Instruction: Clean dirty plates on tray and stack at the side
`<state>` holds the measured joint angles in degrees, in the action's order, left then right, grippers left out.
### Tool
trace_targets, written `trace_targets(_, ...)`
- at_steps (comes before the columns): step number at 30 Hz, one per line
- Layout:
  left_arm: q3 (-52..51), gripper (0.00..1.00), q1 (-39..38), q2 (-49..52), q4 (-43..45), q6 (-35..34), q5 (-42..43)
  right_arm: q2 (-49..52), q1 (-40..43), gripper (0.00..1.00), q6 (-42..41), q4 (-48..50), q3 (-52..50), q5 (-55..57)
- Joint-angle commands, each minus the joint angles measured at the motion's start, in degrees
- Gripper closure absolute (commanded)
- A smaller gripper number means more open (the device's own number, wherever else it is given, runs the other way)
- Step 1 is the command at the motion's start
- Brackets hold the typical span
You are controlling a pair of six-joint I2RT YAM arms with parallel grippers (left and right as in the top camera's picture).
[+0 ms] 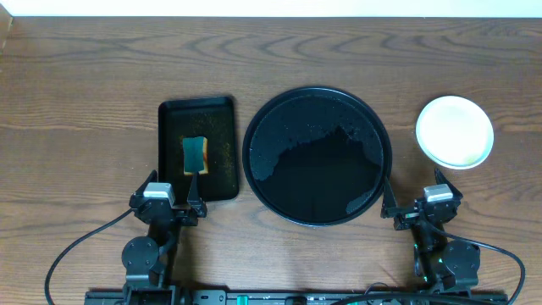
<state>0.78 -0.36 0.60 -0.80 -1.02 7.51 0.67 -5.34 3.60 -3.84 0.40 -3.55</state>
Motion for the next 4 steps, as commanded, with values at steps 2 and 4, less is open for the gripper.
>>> trace_targets(2,-0.52,0.13,0.31,-0.37,-2.54,1.01,0.83,-0.35,-0.31,0.01,0.55,-0.22,-0.09,0.31)
trace_targets(4,-0.52,0.13,0.31,-0.37,-2.54,1.01,0.83,-0.35,-0.31,0.01,0.55,-0.22,-0.09,0.31)
